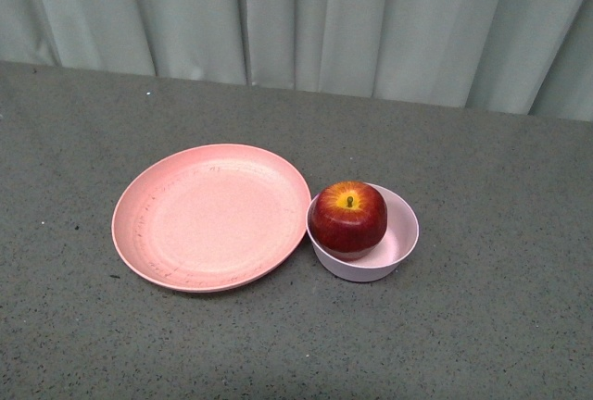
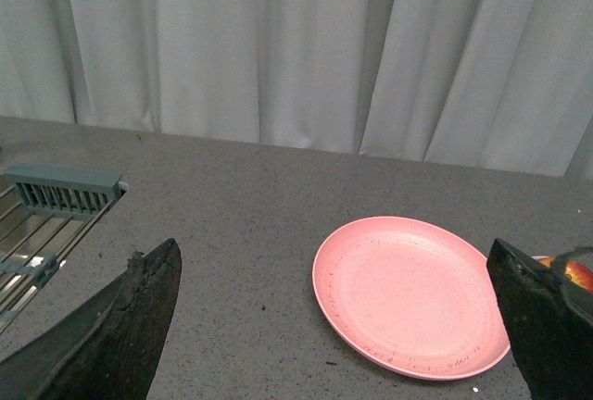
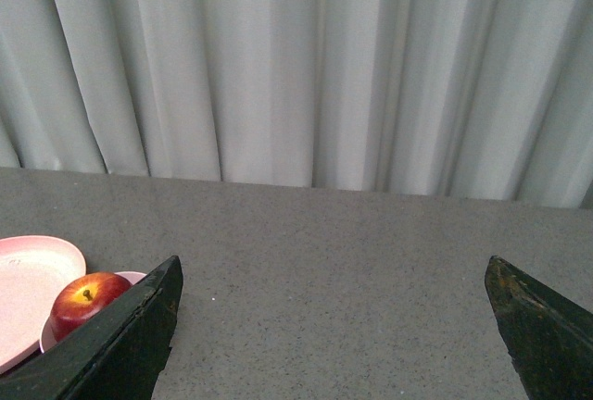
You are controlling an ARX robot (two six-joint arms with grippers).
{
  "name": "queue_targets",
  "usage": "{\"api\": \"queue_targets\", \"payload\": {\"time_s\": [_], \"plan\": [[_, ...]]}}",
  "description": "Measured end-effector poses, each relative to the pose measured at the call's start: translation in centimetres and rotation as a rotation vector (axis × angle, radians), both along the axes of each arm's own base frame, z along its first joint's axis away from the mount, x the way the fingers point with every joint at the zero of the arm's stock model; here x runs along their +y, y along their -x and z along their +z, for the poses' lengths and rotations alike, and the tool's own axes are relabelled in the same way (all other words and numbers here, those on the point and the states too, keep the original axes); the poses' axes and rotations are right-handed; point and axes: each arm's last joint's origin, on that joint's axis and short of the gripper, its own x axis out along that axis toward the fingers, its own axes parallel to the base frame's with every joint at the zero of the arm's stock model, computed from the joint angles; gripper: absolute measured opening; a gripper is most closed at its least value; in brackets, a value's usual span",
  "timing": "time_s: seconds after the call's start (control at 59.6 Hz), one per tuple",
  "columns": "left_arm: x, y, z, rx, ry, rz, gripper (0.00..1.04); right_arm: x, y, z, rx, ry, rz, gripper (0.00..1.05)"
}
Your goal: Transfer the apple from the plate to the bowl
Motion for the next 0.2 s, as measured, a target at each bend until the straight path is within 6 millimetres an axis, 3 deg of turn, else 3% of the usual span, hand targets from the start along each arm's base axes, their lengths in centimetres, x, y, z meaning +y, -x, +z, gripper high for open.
{"api": "queue_targets", "payload": {"time_s": [0.201], "plan": [[0.0,0.0,0.0,0.0,0.0,0.0,0.98,0.0,0.0,0.0,0.0,0.0,0.0,0.95]]}}
